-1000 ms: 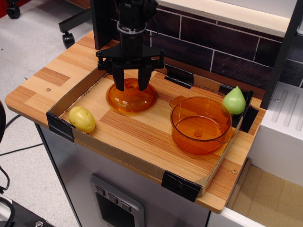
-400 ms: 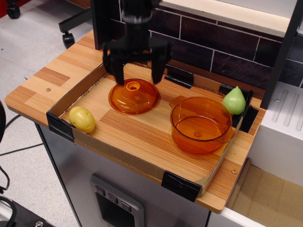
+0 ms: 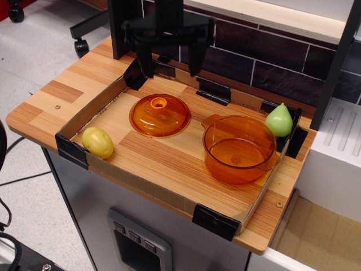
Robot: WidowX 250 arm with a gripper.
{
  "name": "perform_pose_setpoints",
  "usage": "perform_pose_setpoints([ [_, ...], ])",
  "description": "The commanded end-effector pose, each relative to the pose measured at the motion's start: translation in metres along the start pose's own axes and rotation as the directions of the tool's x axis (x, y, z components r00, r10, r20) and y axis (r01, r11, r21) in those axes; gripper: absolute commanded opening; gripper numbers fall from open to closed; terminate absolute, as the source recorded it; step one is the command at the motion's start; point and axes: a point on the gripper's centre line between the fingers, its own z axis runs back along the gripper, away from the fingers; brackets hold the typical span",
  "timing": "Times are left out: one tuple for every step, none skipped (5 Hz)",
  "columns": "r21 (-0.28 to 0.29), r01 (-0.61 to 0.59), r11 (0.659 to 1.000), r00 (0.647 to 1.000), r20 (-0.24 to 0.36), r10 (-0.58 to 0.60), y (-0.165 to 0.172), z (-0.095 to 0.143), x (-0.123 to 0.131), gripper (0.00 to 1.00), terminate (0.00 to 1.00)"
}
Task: Take lid off pot
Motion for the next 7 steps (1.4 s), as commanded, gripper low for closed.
perform_pose_setpoints([
  [-0.03, 0.011, 0.999, 0.998, 0.064, -0.009, 0.0007, 0.0228, 0.0053, 1.0, 0.0],
  [-0.03, 0.011, 0.999, 0.998, 0.064, -0.009, 0.0007, 0.0228, 0.0053, 1.0, 0.0],
  [-0.03, 0.011, 0.999, 0.998, 0.064, -0.009, 0.0007, 0.0228, 0.0053, 1.0, 0.0],
  [-0.03, 0.011, 0.999, 0.998, 0.064, -0.009, 0.0007, 0.0228, 0.0053, 1.0, 0.0],
  [-0.03, 0.011, 0.999, 0.998, 0.064, -0.009, 0.0007, 0.0228, 0.0053, 1.0, 0.0],
  [-0.03, 0.011, 0.999, 0.998, 0.064, -0.009, 0.0007, 0.0228, 0.0053, 1.0, 0.0],
  [-0.03, 0.011, 0.999, 0.998, 0.064, -0.009, 0.0007, 0.0228, 0.0053, 1.0, 1.0],
])
